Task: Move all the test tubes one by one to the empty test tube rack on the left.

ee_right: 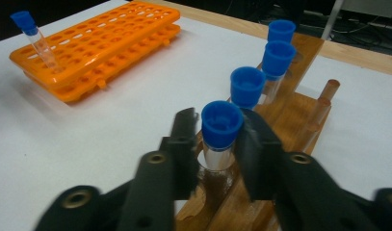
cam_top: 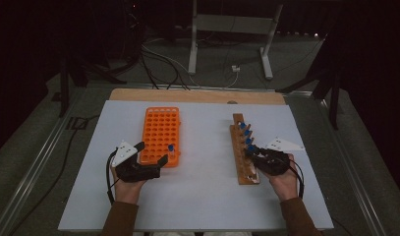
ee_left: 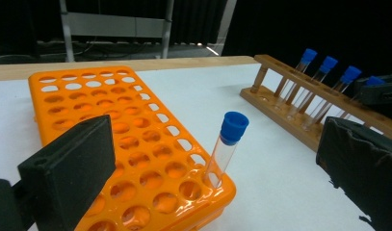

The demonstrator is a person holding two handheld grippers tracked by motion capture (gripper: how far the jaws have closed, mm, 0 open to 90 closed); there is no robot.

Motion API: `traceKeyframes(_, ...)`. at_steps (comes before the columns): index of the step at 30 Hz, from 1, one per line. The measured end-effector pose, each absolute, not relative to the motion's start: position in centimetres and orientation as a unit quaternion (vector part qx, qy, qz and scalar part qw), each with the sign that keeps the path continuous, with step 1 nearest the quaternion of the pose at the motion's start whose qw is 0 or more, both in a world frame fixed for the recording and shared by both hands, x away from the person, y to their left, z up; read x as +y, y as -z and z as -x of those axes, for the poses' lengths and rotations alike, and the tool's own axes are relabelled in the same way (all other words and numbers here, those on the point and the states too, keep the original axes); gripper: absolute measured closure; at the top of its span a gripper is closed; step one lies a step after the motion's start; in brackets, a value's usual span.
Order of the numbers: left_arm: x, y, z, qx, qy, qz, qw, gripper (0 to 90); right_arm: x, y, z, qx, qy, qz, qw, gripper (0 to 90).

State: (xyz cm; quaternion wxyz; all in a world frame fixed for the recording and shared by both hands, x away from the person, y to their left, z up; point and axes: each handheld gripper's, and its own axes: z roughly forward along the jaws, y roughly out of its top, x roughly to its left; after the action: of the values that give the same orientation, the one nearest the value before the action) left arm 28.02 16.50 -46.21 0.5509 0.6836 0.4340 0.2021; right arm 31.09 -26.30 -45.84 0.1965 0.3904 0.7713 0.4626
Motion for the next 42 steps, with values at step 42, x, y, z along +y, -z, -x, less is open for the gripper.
traceKeyframes(42,9.1,42.9,-27.7,0.351,-0.223,-0.731,0.541,3.7,-25.1,39.9,-29.1,0.762,-0.494,-0.361,0.212,76.7)
